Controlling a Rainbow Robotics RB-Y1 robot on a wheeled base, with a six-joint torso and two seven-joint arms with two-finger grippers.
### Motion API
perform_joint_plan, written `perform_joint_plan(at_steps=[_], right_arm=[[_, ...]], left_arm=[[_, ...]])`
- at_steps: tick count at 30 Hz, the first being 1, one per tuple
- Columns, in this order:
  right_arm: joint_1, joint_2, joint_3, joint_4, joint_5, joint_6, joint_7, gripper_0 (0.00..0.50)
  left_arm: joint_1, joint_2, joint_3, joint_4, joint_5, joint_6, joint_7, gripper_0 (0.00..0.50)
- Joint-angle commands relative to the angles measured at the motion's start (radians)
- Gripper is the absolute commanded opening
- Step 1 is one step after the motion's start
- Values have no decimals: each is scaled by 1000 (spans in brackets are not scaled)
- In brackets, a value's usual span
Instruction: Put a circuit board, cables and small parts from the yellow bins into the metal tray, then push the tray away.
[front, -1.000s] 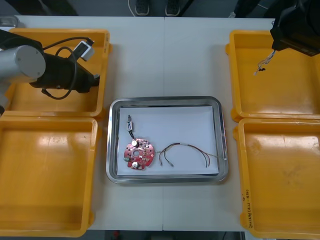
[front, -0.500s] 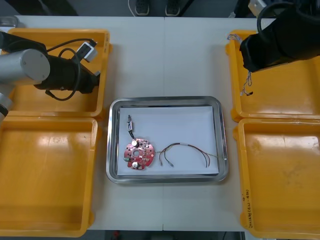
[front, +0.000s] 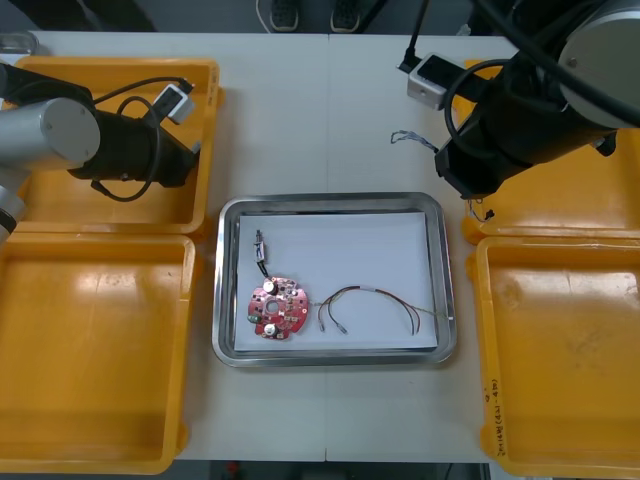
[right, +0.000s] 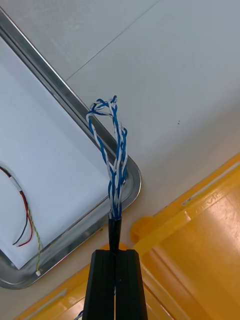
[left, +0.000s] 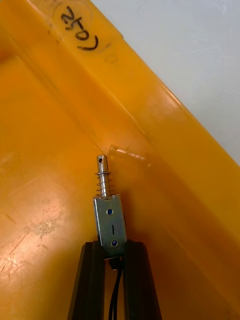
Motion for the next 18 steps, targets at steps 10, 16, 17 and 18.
perform_joint_plan(at_steps=[10, 16, 17, 18], right_arm=[[-30, 123, 150, 36, 100, 3, 314, 0], [-30, 130, 198, 59, 116, -39, 424, 0], [-30, 130, 204, 62, 126, -47, 443, 0], [-30, 130, 210, 65, 130, -51, 452, 0]], left_arm=[[7, 29, 94, -9, 42, 97, -47, 1], [7, 41, 152, -19, 37, 158, -47, 0], [7, 44, 165, -20, 39, 169, -47, 0], [7, 46, 171, -22, 37, 175, -47, 0]])
